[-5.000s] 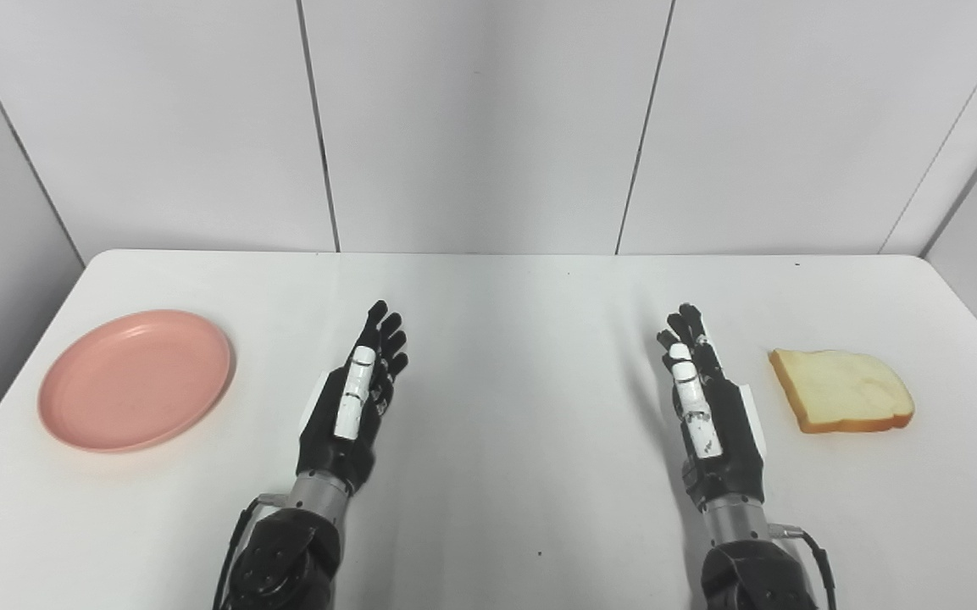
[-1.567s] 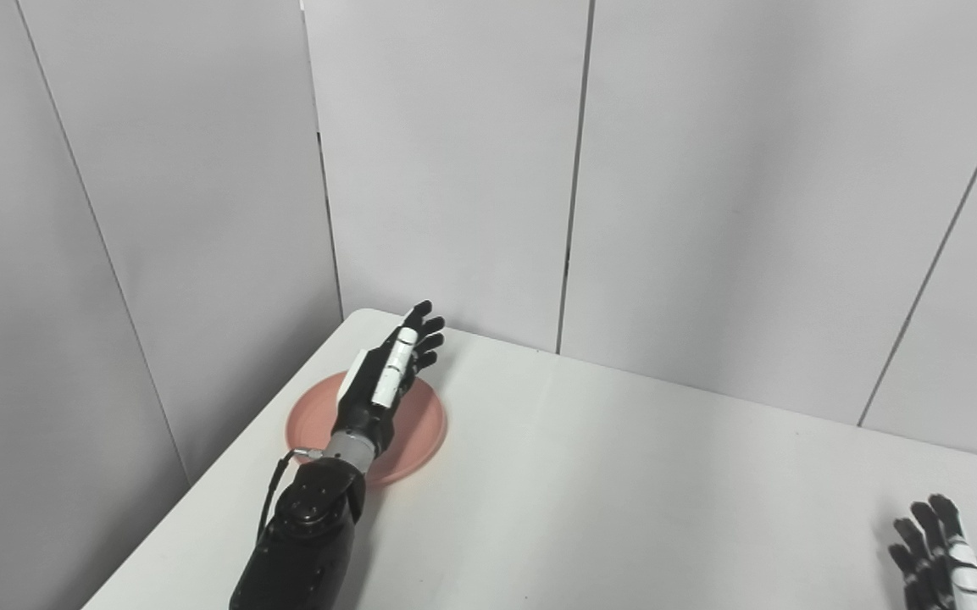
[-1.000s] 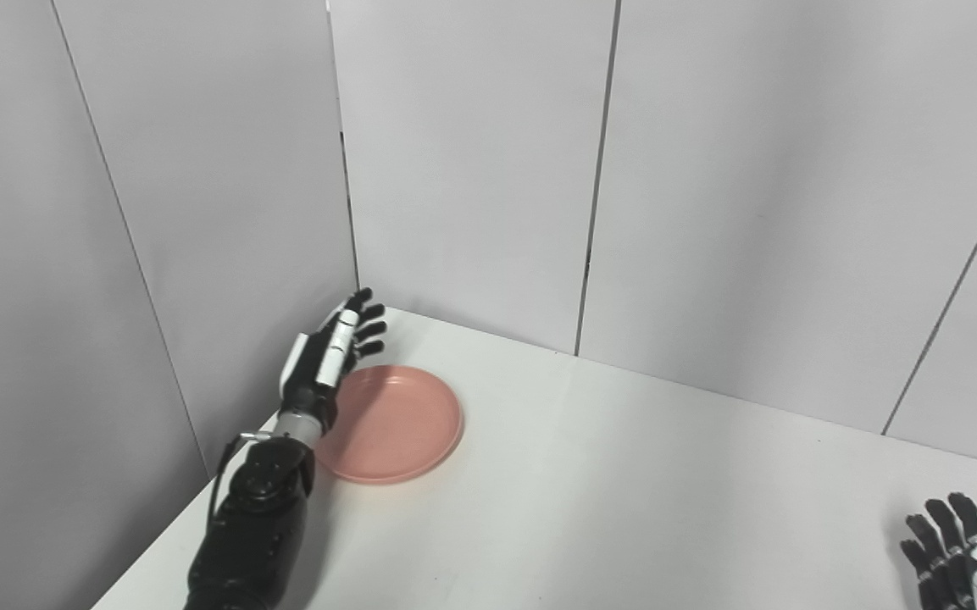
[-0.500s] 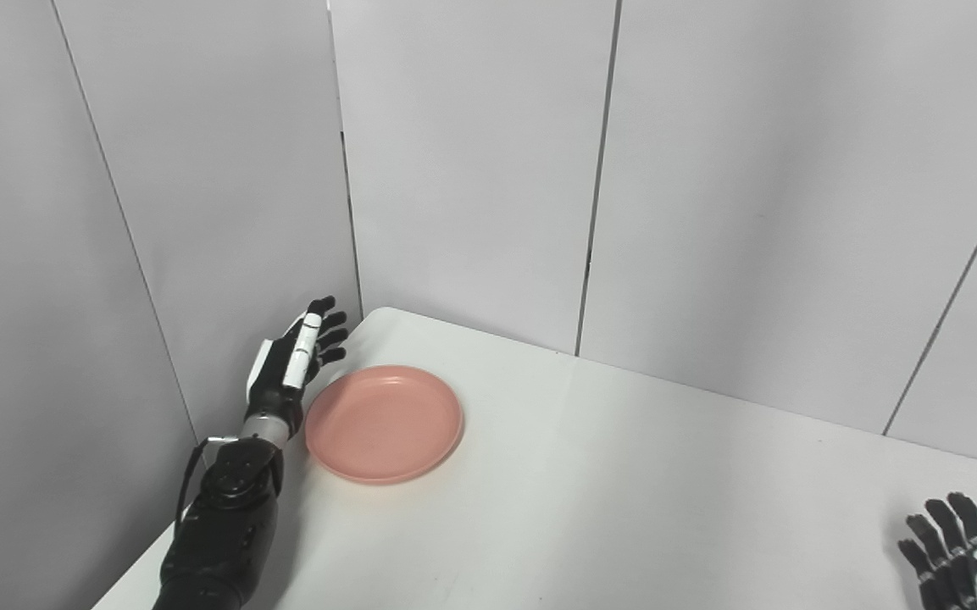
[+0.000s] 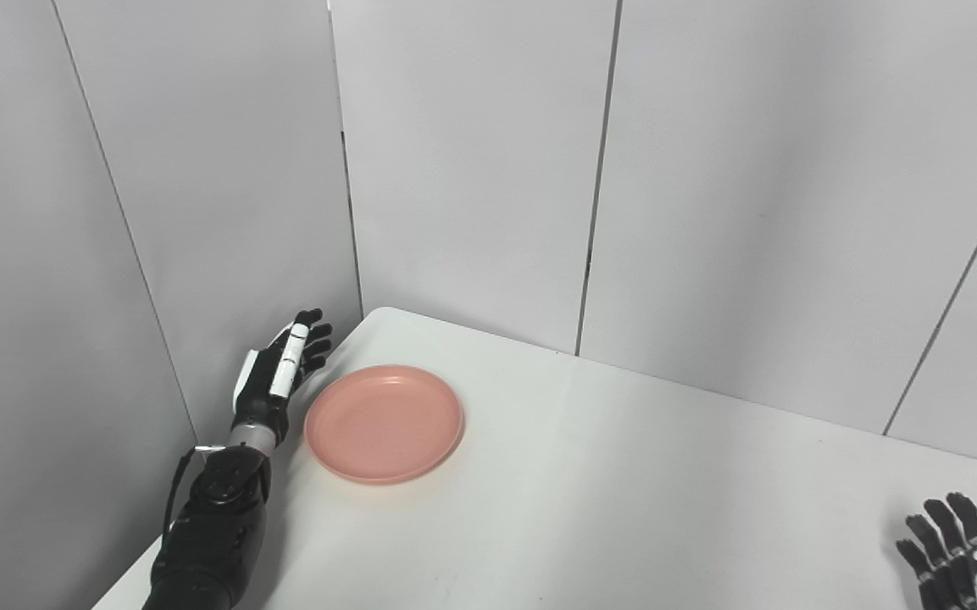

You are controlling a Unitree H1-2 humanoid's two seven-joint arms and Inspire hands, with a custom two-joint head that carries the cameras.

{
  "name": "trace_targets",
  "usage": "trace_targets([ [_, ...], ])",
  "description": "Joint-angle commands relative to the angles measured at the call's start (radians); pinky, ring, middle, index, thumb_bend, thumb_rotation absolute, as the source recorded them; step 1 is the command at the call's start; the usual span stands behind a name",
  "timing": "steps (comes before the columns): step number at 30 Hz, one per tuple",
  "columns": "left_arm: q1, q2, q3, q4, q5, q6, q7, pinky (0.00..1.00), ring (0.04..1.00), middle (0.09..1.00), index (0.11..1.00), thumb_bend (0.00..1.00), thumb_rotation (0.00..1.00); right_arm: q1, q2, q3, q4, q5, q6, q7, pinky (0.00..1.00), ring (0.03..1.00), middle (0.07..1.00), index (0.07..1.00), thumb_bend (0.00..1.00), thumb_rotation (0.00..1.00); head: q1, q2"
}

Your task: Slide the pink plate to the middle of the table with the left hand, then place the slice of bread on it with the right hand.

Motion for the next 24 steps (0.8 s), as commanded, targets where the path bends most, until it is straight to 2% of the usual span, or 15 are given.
trace_targets([
  [1, -0.052, 0.049, 0.001, -0.012, -0.003, -0.050, -0.007, 0.85, 0.842, 0.834, 0.827, 0.62, 0.95, -0.009, 0.003, -0.002, -0.025, 0.009, -0.049, 0.008, 0.94, 0.941, 0.953, 0.960, 0.48, 0.90, 0.001, 0.002],
  [7, -0.045, 0.036, 0.000, -0.015, -0.015, -0.037, -0.026, 0.87, 0.850, 0.843, 0.856, 0.62, 0.97, -0.008, 0.002, -0.004, -0.026, 0.008, -0.044, 0.005, 0.94, 0.940, 0.949, 0.958, 0.48, 0.90, 0.001, 0.006],
  [12, -0.041, 0.024, -0.002, -0.010, -0.032, -0.039, -0.051, 0.87, 0.849, 0.835, 0.843, 0.58, 0.97, -0.008, 0.001, -0.005, -0.026, 0.013, -0.041, 0.007, 0.94, 0.942, 0.950, 0.960, 0.48, 0.90, 0.001, 0.007],
  [18, -0.033, 0.009, -0.001, -0.016, -0.060, -0.009, -0.076, 0.86, 0.860, 0.848, 0.853, 0.61, 0.97, -0.007, 0.002, -0.007, -0.032, 0.009, -0.033, -0.002, 0.93, 0.936, 0.948, 0.960, 0.48, 0.88, 0.000, 0.010],
  [24, -0.030, 0.000, -0.013, -0.007, -0.064, -0.020, -0.107, 0.85, 0.866, 0.857, 0.851, 0.65, 0.98, -0.006, 0.002, -0.006, -0.036, 0.008, -0.035, -0.003, 0.92, 0.936, 0.947, 0.955, 0.46, 0.89, 0.000, 0.011],
])
